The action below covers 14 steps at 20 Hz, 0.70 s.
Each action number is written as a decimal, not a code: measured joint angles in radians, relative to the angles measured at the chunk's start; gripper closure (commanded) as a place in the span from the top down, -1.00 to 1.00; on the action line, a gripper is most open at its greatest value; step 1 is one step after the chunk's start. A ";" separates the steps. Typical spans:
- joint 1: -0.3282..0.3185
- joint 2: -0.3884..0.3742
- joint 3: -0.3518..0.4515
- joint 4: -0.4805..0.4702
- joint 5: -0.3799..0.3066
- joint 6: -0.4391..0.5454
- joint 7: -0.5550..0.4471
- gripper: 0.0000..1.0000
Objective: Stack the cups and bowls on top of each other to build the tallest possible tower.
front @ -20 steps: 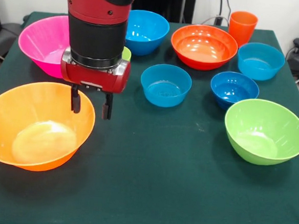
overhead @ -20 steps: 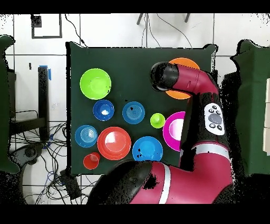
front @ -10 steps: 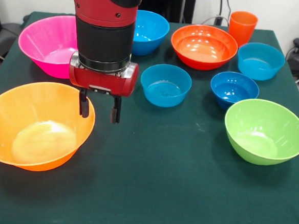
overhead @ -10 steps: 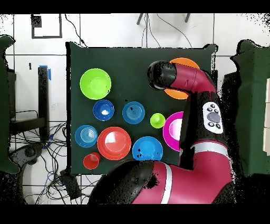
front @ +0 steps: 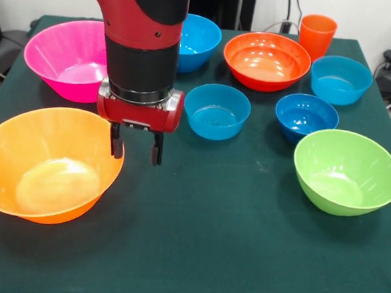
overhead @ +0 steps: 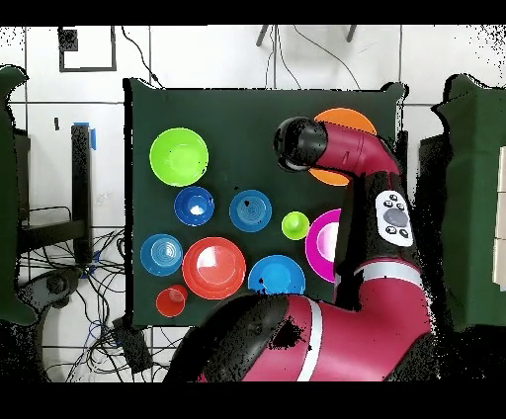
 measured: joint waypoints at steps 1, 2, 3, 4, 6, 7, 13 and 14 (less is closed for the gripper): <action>0.000 0.003 0.000 0.000 0.000 0.000 0.000 1.00; 0.000 0.006 0.000 0.000 0.000 0.000 0.000 1.00; 0.000 0.008 0.000 0.000 0.000 0.000 0.000 1.00; 0.000 0.011 0.000 0.000 0.000 0.000 0.000 1.00; 0.000 0.015 0.001 -0.002 0.000 0.000 0.000 1.00; 0.000 0.015 0.001 -0.002 0.000 0.000 0.000 1.00; 0.000 0.029 0.001 -0.011 0.000 0.000 0.000 1.00; 0.000 0.030 0.001 -0.011 0.000 0.000 0.000 1.00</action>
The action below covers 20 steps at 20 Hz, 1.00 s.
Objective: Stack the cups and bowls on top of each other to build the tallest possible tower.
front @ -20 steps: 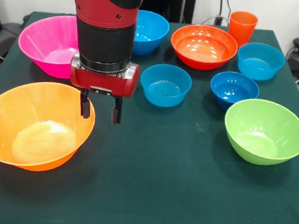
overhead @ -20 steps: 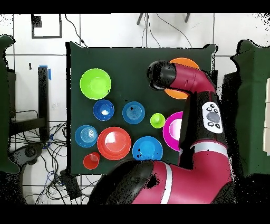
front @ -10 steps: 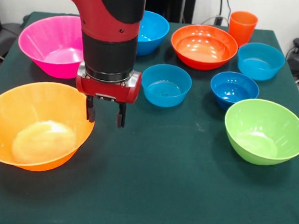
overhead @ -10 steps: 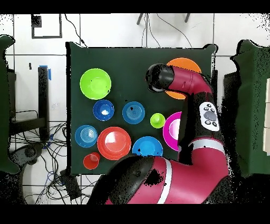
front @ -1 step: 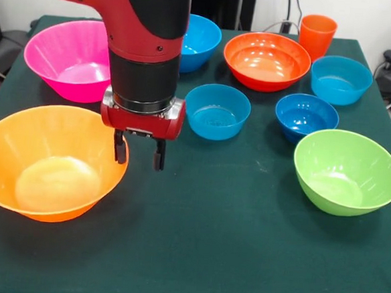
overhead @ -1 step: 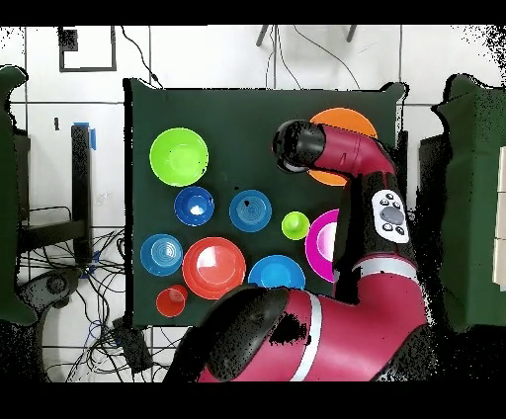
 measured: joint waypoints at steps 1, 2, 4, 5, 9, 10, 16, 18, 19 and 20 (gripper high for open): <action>0.000 0.001 0.000 0.000 0.000 0.000 0.000 1.00; 0.000 0.005 0.000 0.000 0.000 0.000 0.000 1.00; 0.000 0.010 0.000 0.000 0.000 0.000 0.000 1.00; 0.000 0.012 0.000 0.000 0.000 0.000 0.000 1.00; 0.000 0.020 0.000 -0.003 0.000 0.000 0.000 1.00; 0.000 0.022 0.000 -0.006 -0.003 0.000 0.000 1.00; 0.000 0.024 0.000 -0.027 -0.028 0.000 0.000 1.00; 0.000 0.024 -0.001 -0.034 -0.039 0.000 0.000 1.00; 0.000 0.024 -0.002 -0.035 -0.041 0.000 0.000 1.00; 0.000 0.025 -0.002 -0.041 -0.048 0.000 0.000 1.00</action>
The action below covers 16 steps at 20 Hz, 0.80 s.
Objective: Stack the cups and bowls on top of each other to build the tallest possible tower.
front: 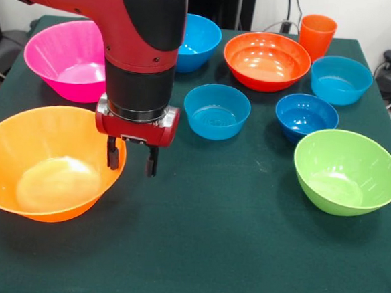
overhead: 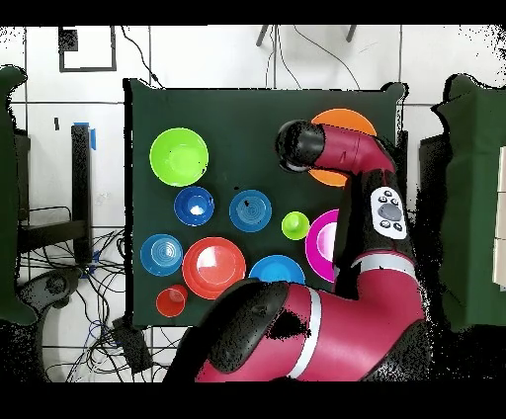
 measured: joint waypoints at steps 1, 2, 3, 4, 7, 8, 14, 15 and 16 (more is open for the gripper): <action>0.000 0.000 0.000 -0.003 -0.003 0.000 0.000 1.00; 0.000 0.000 0.000 -0.005 -0.005 0.000 0.000 1.00; 0.000 0.001 0.000 -0.007 -0.007 0.000 0.000 1.00; 0.000 0.001 0.000 -0.009 -0.011 0.000 0.000 1.00; 0.000 0.003 0.000 -0.016 -0.023 0.000 0.000 1.00; 0.000 0.003 -0.001 -0.017 -0.027 0.000 0.000 1.00; 0.009 0.009 -0.014 -0.020 -0.055 0.000 0.000 1.00; 0.016 0.012 -0.025 -0.023 -0.066 0.000 0.000 1.00; 0.030 0.017 -0.044 -0.031 -0.084 0.000 0.000 1.00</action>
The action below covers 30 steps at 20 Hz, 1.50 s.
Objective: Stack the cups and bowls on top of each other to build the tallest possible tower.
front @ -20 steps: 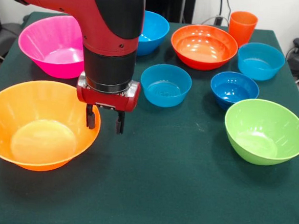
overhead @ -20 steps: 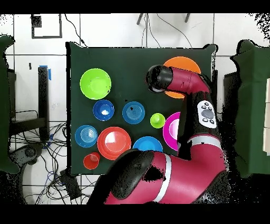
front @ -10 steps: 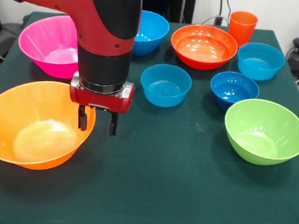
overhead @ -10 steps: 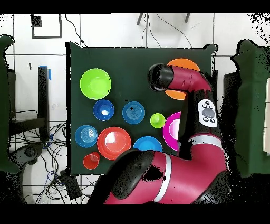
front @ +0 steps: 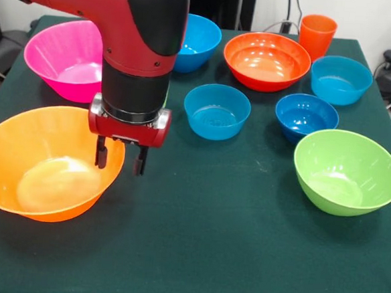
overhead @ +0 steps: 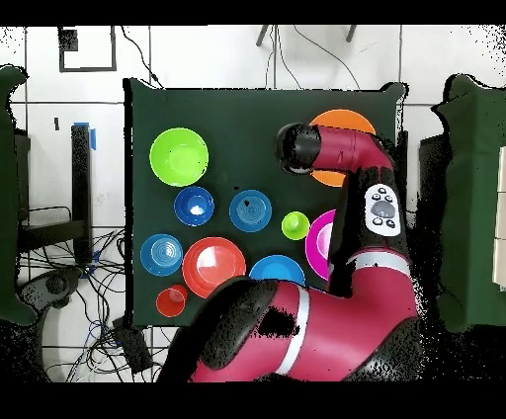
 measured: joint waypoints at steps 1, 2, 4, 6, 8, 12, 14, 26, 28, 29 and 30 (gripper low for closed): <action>0.012 0.004 -0.016 -0.007 -0.013 0.000 0.000 1.00; 0.022 0.007 -0.030 -0.014 -0.026 0.000 0.000 1.00; 0.038 0.011 -0.051 -0.024 -0.044 0.000 0.000 1.00; 0.051 0.014 -0.066 -0.032 -0.057 0.000 0.000 1.00; 0.073 0.020 -0.095 -0.047 -0.074 0.000 0.000 1.00; 0.097 0.024 -0.128 -0.066 -0.084 0.000 0.000 1.00; 0.099 0.024 -0.134 -0.070 -0.084 -0.002 0.000 1.00; 0.079 0.019 -0.137 -0.072 -0.084 -0.024 0.000 -1.00; 0.070 0.018 -0.136 -0.072 -0.084 -0.024 0.000 -1.00; 0.068 0.018 -0.134 -0.072 -0.083 -0.024 0.000 -1.00; 0.061 0.016 -0.128 -0.070 -0.078 -0.024 0.000 -1.00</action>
